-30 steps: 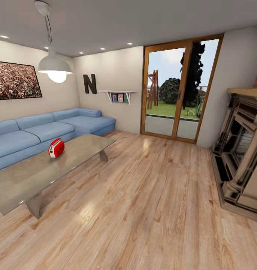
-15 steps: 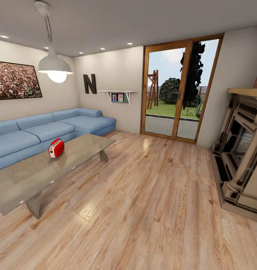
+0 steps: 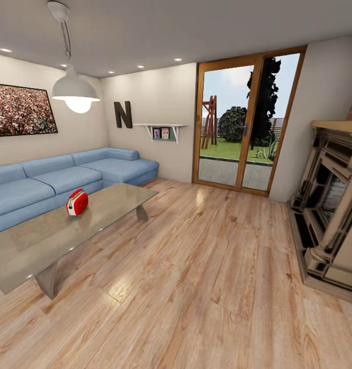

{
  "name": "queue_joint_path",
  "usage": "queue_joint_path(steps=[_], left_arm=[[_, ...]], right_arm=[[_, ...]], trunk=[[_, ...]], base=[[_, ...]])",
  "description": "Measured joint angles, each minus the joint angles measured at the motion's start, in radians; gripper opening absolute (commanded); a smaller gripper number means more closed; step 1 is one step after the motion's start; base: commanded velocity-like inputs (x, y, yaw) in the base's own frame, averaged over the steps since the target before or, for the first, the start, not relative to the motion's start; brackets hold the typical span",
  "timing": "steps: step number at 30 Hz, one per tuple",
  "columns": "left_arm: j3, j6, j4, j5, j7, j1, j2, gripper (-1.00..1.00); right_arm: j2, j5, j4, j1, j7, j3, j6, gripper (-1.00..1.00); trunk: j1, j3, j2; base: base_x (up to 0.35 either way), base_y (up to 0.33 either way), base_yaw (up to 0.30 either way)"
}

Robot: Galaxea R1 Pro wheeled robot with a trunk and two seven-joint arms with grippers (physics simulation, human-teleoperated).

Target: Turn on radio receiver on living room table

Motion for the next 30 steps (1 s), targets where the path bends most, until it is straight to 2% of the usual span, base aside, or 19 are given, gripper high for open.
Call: queue_joint_path(steps=[14, 30], left_arm=[[-0.001, -0.001, -0.002, 0.000, 0.000, 0.000, 0.000, 1.00], [-0.001, -0.002, -0.003, 0.000, 0.000, 0.000, -0.003, 1.00]], right_arm=[[0.000, -0.002, 0.000, 0.000, 0.000, 0.000, 0.000, 1.00], [0.000, 0.000, 0.000, 0.001, 0.000, 0.002, 0.000, 1.00]], trunk=[[0.000, 0.000, 0.000], [0.000, 0.000, 0.000]], base=[[0.000, 0.000, 0.019], [0.000, 0.000, 0.249]])
